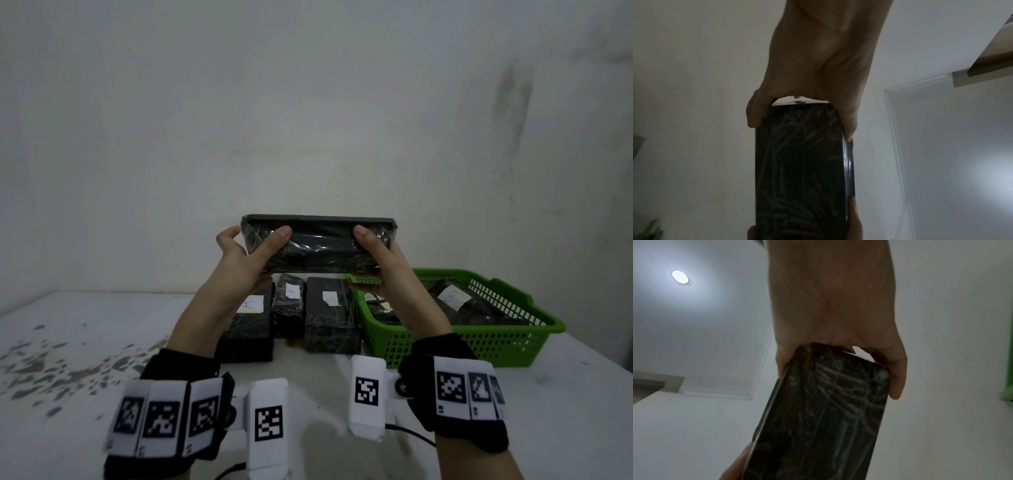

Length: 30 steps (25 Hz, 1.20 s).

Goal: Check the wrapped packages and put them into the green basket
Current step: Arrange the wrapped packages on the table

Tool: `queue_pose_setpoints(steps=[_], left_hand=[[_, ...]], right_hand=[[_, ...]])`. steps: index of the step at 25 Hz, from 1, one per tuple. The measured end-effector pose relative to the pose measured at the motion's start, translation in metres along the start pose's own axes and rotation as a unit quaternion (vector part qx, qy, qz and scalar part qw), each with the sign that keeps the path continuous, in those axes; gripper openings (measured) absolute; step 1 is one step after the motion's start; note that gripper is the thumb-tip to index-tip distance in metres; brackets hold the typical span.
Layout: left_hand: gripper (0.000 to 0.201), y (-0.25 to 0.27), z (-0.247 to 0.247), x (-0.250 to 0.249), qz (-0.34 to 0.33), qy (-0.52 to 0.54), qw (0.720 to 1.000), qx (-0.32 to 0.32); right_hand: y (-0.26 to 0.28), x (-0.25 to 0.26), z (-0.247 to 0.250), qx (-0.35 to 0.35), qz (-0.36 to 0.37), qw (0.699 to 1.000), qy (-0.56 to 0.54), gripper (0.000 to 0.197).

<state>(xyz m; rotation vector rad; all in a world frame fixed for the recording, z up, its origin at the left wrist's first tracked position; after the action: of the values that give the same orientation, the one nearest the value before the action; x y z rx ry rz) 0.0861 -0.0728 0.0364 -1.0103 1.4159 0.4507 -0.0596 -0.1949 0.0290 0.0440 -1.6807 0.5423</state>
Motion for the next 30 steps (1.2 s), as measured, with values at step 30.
queue_pose_setpoints(steps=[30], left_hand=[[0.027,0.008,-0.016,-0.004,-0.307,-0.181,0.934,0.017]], right_hand=[[0.014,0.012,-0.014,0.022,0.087,0.996,0.020,0.055]])
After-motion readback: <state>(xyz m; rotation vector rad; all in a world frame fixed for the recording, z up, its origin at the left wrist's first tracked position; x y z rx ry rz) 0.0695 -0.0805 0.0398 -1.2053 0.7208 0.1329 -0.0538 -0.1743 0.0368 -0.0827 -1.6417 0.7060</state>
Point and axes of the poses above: each hand's wrist, its own y-axis away from the middle knuckle, its own z-axis out of the back of the hand, x = y × z, the point moved 3 cm from there along -y, towards the middle knuckle, and after that the axes turned 15 degrees about -x, right-handed, at the moved point
